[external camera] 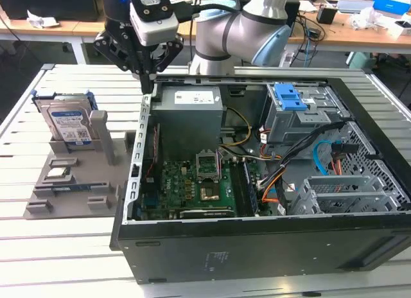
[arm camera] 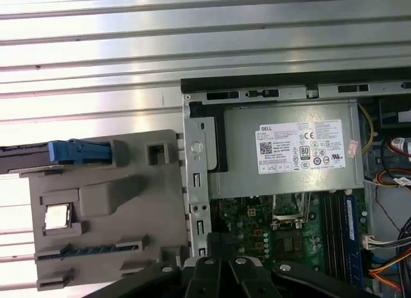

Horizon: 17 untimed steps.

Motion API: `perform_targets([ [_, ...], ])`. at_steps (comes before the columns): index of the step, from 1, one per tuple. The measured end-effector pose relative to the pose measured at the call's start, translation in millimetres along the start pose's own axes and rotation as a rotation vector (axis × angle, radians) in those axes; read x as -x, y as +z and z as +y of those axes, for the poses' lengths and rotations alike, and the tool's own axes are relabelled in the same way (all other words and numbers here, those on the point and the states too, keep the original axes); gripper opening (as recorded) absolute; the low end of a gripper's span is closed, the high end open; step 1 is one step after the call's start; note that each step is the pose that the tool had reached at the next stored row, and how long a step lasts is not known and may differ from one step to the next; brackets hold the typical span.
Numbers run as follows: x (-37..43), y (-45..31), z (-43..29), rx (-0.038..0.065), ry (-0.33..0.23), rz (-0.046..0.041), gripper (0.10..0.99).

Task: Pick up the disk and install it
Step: 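Reach for the disk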

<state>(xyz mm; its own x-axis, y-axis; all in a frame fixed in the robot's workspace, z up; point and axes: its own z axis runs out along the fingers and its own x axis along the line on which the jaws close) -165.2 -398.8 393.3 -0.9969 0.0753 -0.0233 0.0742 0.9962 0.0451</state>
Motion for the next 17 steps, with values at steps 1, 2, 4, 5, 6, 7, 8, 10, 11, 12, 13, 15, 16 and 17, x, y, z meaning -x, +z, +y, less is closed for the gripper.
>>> perform_targets([
  [1, -2.0, 0.0, -0.2, 0.000, 0.000, 0.0000, 0.106],
  [2, -6.4, -0.2, -0.5, 0.000, 0.000, 0.0000, 0.106],
  [4, -18.3, -0.5, -1.4, 0.000, 0.000, 0.0000, 0.106],
  [5, -21.8, -0.6, -1.7, 0.000, 0.000, 0.0000, 0.106],
  [6, -24.5, -0.6, -1.9, 0.000, 0.000, 0.0000, 0.106],
  [7, -26.9, -0.8, -2.0, 0.000, 0.000, 0.0001, 0.106],
  [8, -30.5, -0.9, -2.3, 0.000, 0.000, 0.0001, 0.106],
  [10, -37.3, -1.1, -2.8, 0.000, 0.000, 0.0001, 0.106],
  [11, -39.6, -1.1, -3.0, 0.000, 0.000, 0.0000, 0.106],
  [12, -42.4, -1.1, -3.2, 0.000, 0.000, 0.0000, 0.106],
  [13, -44.5, -1.2, -3.3, 0.000, 0.000, 0.0000, 0.106],
  [15, -52.2, -1.4, -3.9, 0.000, 0.000, 0.0000, 0.106],
  [16, -56.2, -1.5, -4.2, 0.000, 0.000, 0.0000, 0.106],
  [17, -58.4, -1.6, -4.4, 0.000, 0.000, 0.0001, 0.106],
])
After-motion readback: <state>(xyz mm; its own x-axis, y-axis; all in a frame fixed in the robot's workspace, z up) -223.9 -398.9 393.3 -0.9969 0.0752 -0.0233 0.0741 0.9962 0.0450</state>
